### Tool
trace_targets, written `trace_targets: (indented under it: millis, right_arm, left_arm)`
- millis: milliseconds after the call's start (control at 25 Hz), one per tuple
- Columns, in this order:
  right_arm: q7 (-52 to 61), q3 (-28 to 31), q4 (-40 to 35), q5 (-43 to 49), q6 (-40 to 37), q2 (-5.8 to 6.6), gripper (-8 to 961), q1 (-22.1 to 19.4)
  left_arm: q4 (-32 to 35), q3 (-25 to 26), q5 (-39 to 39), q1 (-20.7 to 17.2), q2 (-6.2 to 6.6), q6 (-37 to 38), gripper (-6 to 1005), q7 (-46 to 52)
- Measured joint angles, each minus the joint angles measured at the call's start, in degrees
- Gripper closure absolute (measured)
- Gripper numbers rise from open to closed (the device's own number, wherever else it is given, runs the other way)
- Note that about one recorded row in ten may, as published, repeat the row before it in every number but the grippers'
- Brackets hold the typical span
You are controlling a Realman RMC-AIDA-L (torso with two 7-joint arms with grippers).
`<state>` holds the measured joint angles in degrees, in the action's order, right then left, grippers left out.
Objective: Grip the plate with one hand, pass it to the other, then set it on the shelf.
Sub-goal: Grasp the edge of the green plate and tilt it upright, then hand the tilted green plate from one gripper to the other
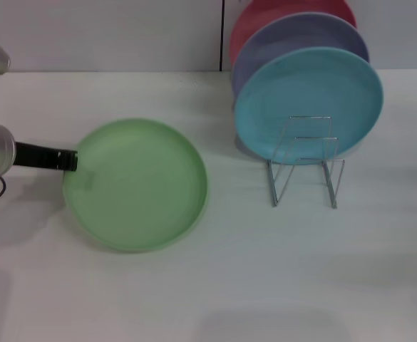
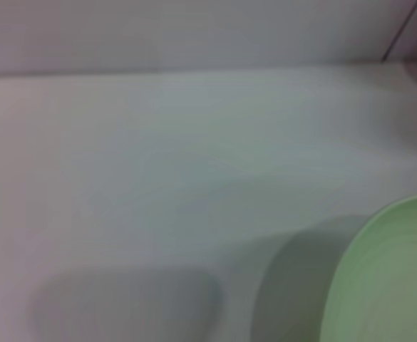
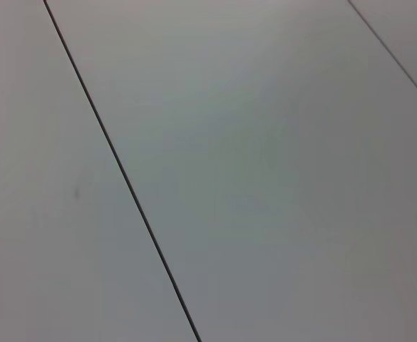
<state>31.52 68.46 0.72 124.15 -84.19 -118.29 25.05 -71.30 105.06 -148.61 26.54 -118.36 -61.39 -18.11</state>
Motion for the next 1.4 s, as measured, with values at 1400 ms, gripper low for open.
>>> trace_targets:
  millis: [1400]
  right_arm:
    - [-0.53,0.09,0.51,-0.21,3.67,0.01,306,1.30]
  left_arm:
    - [18.60,-22.96,6.57,-11.87,0.13,91.61,964,0.97]
